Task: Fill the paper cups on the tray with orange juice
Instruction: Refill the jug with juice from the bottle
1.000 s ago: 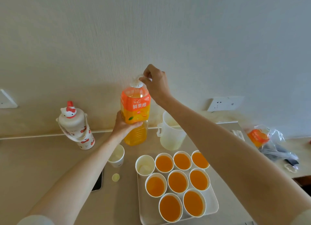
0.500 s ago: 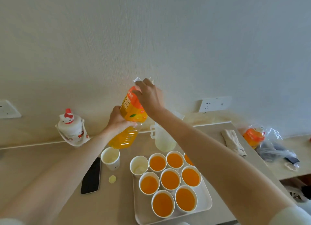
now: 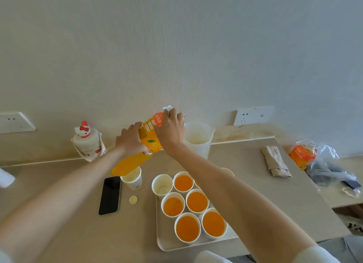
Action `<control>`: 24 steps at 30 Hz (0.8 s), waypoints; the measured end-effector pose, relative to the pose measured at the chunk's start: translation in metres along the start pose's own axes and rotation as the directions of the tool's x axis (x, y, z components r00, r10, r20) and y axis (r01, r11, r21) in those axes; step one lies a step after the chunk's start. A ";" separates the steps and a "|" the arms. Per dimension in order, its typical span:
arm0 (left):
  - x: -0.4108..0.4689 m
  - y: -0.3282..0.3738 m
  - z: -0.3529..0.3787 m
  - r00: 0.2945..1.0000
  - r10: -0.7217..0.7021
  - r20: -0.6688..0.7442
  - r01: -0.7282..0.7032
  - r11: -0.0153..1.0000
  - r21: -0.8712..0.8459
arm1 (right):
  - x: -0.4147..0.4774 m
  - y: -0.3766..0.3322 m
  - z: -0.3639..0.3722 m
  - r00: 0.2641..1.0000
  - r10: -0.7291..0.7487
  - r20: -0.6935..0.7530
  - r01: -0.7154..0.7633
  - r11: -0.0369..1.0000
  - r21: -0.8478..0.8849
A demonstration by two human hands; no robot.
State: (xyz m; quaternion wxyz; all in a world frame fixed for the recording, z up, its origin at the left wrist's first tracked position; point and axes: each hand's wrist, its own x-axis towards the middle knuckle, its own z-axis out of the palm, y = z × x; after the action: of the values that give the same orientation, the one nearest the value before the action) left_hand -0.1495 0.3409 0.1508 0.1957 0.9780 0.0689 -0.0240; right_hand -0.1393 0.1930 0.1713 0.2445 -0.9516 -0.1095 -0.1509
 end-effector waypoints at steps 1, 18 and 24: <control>0.000 0.002 0.001 1.000 -0.016 0.008 0.015 1.000 0.023 | -0.003 0.000 0.002 1.000 0.005 0.008 -0.005 1.000 0.009; 0.006 0.028 0.014 0.996 -0.084 0.041 0.069 0.956 0.287 | -0.020 0.020 0.016 0.984 0.107 0.141 -0.121 0.988 0.094; 0.008 0.034 0.011 0.996 -0.084 0.028 0.069 0.934 0.351 | -0.019 0.023 0.018 0.980 0.118 0.158 -0.142 0.978 0.151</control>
State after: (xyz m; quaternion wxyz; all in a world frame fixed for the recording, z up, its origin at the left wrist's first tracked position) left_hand -0.1372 0.3068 0.1525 0.0193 0.9930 0.0975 -0.0640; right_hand -0.1467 0.1795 0.1396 0.3212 -0.9424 -0.0765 -0.0542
